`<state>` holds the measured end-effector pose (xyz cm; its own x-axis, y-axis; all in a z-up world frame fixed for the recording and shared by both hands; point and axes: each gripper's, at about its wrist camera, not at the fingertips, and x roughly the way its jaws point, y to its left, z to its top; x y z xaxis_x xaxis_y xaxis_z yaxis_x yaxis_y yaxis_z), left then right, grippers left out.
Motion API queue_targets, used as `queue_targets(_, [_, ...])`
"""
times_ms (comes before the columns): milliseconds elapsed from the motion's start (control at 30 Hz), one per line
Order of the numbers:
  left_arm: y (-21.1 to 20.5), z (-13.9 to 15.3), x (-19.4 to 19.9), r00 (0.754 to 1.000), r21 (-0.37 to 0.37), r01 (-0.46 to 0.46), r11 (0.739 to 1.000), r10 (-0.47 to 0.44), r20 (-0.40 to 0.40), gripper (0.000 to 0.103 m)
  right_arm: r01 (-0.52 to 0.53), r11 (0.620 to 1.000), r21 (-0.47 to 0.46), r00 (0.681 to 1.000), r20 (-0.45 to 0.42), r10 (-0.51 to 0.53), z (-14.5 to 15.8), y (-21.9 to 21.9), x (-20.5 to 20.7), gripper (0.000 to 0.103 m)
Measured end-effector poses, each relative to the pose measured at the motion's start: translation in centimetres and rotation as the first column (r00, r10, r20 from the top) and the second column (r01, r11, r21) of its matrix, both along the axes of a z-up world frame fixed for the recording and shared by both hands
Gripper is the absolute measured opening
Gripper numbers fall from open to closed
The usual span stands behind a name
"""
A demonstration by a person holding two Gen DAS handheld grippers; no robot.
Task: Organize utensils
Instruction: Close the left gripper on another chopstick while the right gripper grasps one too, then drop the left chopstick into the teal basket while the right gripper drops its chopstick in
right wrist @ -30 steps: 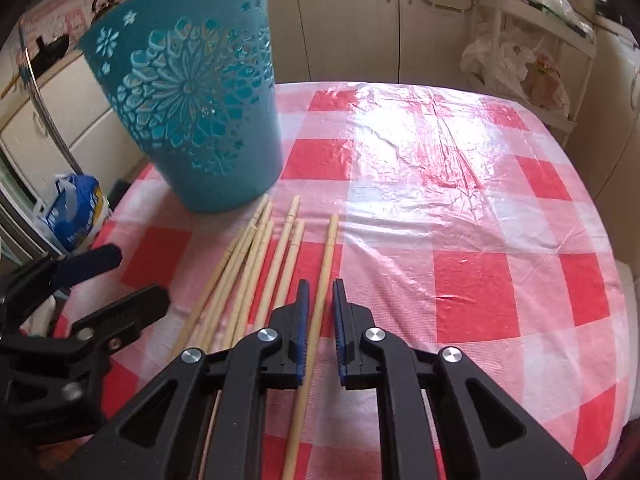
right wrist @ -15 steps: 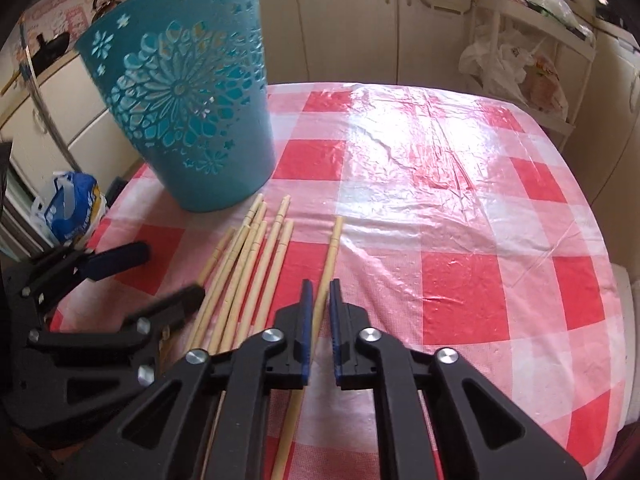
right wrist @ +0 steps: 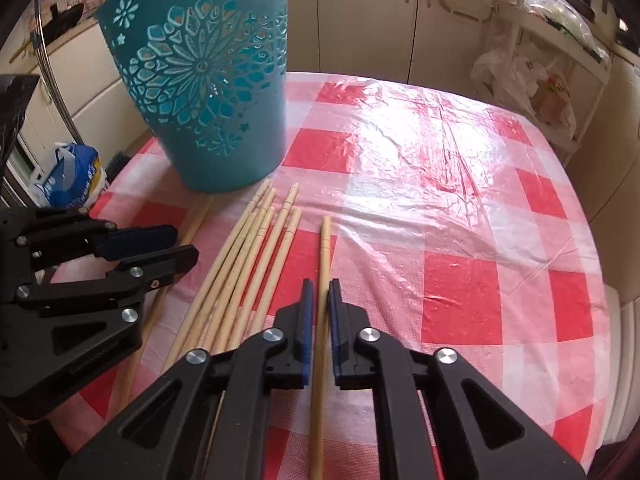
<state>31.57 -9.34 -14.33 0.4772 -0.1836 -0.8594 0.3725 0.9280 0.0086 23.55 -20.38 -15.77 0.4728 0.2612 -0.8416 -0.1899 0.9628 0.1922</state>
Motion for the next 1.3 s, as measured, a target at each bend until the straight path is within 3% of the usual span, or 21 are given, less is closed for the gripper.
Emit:
queue_targets(167, [2.4,2.5,-2.1,0.999,-0.111,-0.006,0.994,0.011,0.039,0.005,0.087,0.975,0.206,0.996,-0.035,-0.082,-0.5,-3.2,0.1,0.006])
queue_targets(267, [4.9,6.2,-4.1,0.994,-0.230,0.015,0.973,0.011,0.111,0.005,0.123,0.946,0.299,0.992,-0.013,-0.125,0.1,-4.4,0.0,0.006])
queue_targets(367, [6.8,11.2,-5.7,0.972,-0.325,0.049,0.945,0.029,0.233,0.005,0.156,0.909,0.386,0.984,0.020,-0.177,0.9,-5.7,-0.1,0.006])
queue_targets(467, [8.9,16.7,-5.7,0.921,-0.414,0.058,0.908,0.111,0.372,0.005,0.172,0.890,0.422,0.976,0.049,-0.212,1.5,-6.4,-0.3,0.006])
queue_targets(600, [10.4,22.3,-3.7,0.815,-0.504,0.058,0.862,0.251,0.522,0.005,0.182,0.880,0.439,0.969,0.073,-0.237,2.0,-6.8,-0.7,0.006])
queue_targets(733, [10.4,24.7,0.4,0.736,-0.536,0.027,0.843,0.346,0.581,0.005,0.188,0.878,0.440,0.962,0.096,-0.254,2.5,-7.2,-0.8,0.006])
queue_targets(900, [8.8,24.6,4.7,0.667,-0.550,-0.050,0.834,0.438,0.603,0.005,0.199,0.873,0.445,0.953,0.118,-0.278,2.8,-7.2,-1.3,0.006])
queue_targets(967, [8.3,23.9,6.0,0.655,-0.556,-0.070,0.828,0.458,0.601,0.005,0.203,0.870,0.450,0.953,0.114,-0.282,2.7,-7.3,-1.3,0.006])
queue_targets(1033, [7.7,22.9,7.4,0.661,-0.532,-0.099,0.841,0.455,0.597,0.005,0.207,0.867,0.454,0.952,0.112,-0.286,2.6,-7.4,-1.3,0.006])
queue_targets(1167, [6.7,20.5,9.9,0.706,-0.473,-0.146,0.869,0.426,0.565,0.005,0.206,0.864,0.460,0.951,0.113,-0.287,2.7,-7.4,-1.3,0.006])
queue_targets(1233, [6.6,19.5,10.0,0.708,-0.458,-0.163,0.874,0.427,0.563,0.005,0.204,0.864,0.461,0.952,0.114,-0.285,2.7,-7.4,-1.3,0.006])
queue_targets(1300, [6.8,18.5,9.6,0.730,-0.443,-0.165,0.881,0.411,0.546,0.005,0.201,0.864,0.462,0.953,0.113,-0.282,2.7,-7.4,-1.3,0.006])
